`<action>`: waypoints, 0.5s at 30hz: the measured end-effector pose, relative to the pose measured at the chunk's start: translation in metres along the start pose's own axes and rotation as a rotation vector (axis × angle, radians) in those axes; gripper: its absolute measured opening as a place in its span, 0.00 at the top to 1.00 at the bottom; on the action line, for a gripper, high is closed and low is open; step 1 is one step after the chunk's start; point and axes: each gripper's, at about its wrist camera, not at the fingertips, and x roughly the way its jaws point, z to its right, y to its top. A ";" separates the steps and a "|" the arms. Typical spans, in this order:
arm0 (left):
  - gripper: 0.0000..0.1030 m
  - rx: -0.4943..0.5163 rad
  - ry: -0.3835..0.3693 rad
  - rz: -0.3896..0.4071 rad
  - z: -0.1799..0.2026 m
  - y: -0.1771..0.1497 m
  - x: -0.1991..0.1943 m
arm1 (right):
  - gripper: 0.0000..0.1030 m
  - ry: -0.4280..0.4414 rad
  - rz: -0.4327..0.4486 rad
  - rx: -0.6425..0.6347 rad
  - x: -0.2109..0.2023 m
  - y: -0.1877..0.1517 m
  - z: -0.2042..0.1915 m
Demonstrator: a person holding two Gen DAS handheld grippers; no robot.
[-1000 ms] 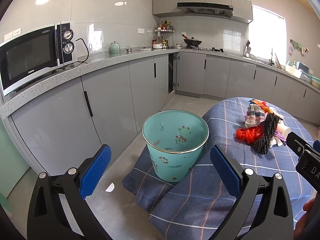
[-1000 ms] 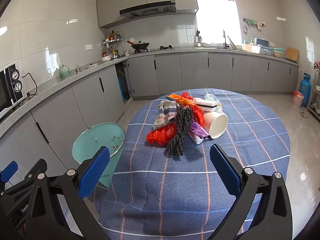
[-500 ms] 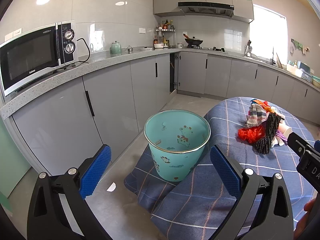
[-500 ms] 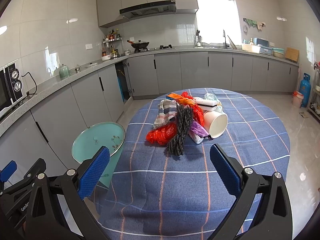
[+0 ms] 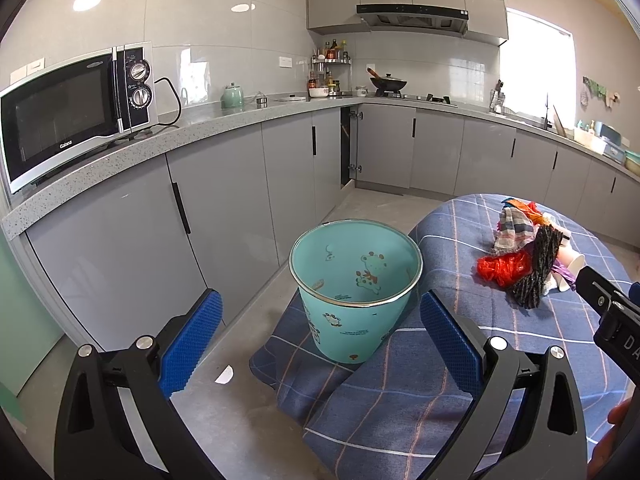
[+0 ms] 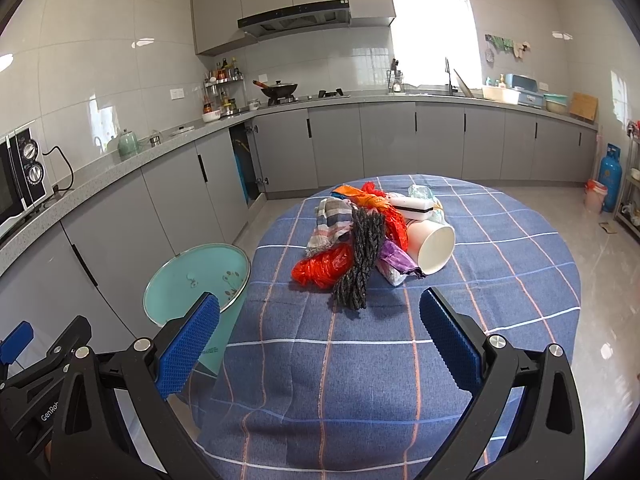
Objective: Collect trash
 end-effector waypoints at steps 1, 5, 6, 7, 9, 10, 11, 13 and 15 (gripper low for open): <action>0.06 0.000 0.000 0.000 0.000 0.000 0.000 | 0.04 0.000 0.000 0.000 0.000 0.000 0.000; 0.06 0.000 0.000 0.002 0.000 0.000 0.000 | 0.04 0.000 -0.001 0.001 -0.001 -0.001 0.000; 0.06 0.001 -0.001 0.001 0.000 0.000 0.000 | 0.04 0.000 -0.001 0.002 -0.001 -0.001 0.001; 0.06 0.002 -0.001 0.001 0.000 0.000 0.000 | 0.04 0.001 -0.002 0.002 0.000 -0.001 0.000; 0.06 0.002 -0.001 0.000 0.000 0.000 0.000 | 0.04 0.000 -0.002 0.002 0.000 -0.001 0.000; 0.06 0.002 -0.001 0.000 0.000 0.000 -0.001 | 0.04 0.001 -0.002 0.002 0.000 -0.001 0.000; 0.06 0.001 0.000 0.001 0.000 0.000 -0.001 | 0.04 0.001 -0.002 0.002 0.000 -0.001 0.000; 0.06 0.002 0.000 0.001 0.000 0.000 -0.001 | 0.04 0.000 -0.001 0.001 0.000 -0.001 0.000; 0.06 0.002 -0.001 0.000 0.000 0.000 -0.001 | 0.04 0.001 -0.002 0.002 0.000 -0.001 0.000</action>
